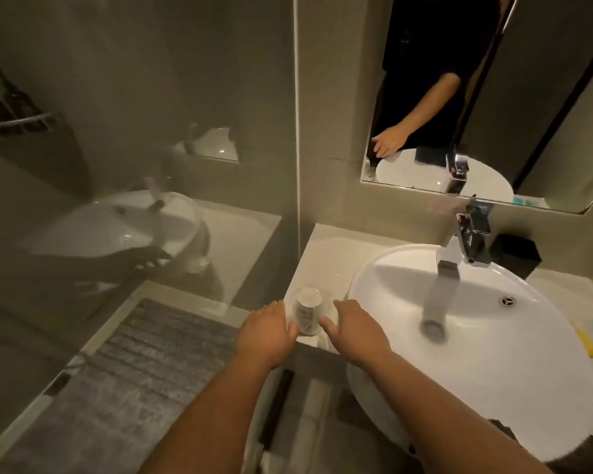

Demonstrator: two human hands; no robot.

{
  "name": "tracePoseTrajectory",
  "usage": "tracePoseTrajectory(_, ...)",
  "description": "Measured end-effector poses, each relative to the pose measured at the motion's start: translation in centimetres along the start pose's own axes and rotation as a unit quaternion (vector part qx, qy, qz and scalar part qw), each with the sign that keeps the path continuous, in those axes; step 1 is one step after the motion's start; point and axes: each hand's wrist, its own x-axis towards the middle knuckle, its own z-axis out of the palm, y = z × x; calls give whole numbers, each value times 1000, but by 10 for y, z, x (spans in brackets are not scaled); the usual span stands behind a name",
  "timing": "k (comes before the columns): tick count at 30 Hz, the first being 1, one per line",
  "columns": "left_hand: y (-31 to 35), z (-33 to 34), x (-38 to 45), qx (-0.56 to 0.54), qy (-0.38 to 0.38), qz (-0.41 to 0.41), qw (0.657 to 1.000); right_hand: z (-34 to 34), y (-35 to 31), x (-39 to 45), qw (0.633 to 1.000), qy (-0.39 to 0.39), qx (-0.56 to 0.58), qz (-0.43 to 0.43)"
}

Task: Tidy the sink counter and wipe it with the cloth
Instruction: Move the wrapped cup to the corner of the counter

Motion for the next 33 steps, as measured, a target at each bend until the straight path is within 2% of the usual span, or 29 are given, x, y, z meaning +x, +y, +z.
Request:
tracePoseTrajectory(2,7,11,12,-59,3,-34,998,7,9,24,1000,20,11,17)
tracePoseTrajectory(6,16,28,36,-138,11,-135,981,10,11,60,998,7,32,57)
tracePoseTrajectory(11,19,41,52,-239,32,-200,950,18,14,94,999,-35,-7,31)
tracePoseTrajectory(16,13,50,62,-239,16,-167,956,20,12,104,990,-95,-100,11)
tracePoseTrajectory(20,15,47,64,-245,15,-157,957,20,10,104,990,-101,-88,34)
tracePoseTrajectory(29,30,-21,70,-261,18,-84,962,-32,-18,78,997,14,62,53)
tracePoseTrajectory(33,51,-44,66,-267,30,-39,962,-66,-24,61,993,58,77,62)
